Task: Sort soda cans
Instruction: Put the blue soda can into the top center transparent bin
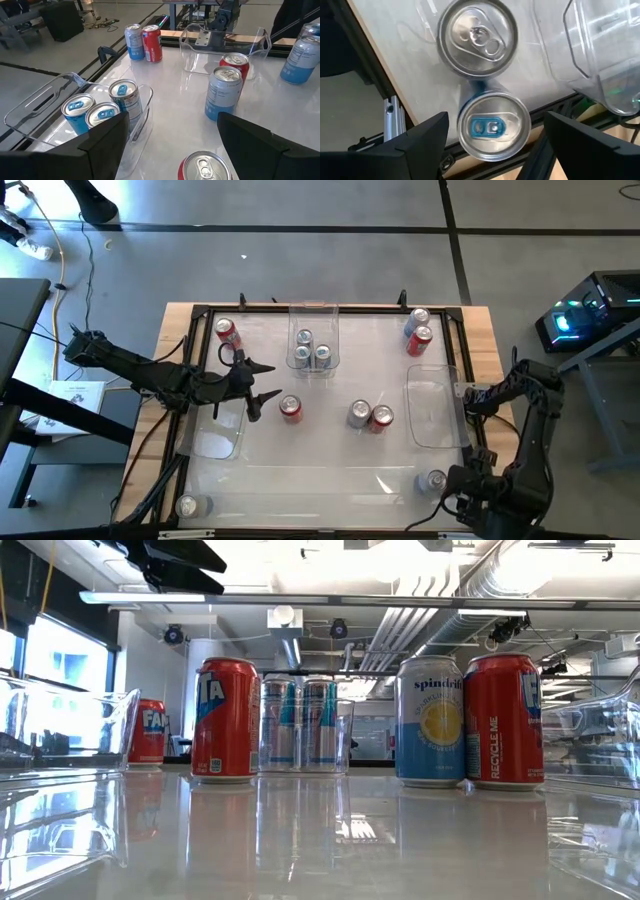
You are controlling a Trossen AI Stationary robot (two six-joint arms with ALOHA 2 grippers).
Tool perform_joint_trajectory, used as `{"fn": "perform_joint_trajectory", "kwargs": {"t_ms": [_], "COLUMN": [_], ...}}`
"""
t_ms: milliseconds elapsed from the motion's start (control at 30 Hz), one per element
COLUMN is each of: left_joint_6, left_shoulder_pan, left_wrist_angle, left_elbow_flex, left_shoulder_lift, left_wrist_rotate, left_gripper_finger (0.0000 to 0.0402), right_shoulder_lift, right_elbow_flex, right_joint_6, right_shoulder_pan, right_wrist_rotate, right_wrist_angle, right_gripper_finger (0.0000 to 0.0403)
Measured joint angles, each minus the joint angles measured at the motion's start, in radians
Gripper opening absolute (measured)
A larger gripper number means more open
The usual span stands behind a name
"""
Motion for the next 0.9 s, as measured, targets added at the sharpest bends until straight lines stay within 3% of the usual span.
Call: {"fn": "perform_joint_trajectory", "kwargs": {"t_ms": [900], "left_joint_6": [0.000], "left_shoulder_pan": [0.000], "left_wrist_angle": [0.000], "left_elbow_flex": [0.000], "left_shoulder_lift": [0.000], "left_wrist_rotate": [0.000], "left_gripper_finger": [0.0295], "right_shoulder_lift": [0.039], "right_elbow_flex": [-0.041], "right_joint_6": [-0.023], "right_shoulder_pan": [0.000], "right_wrist_rotate": [-0.024], "right_wrist_angle": [0.121], "right_gripper_finger": [0.0323]}}
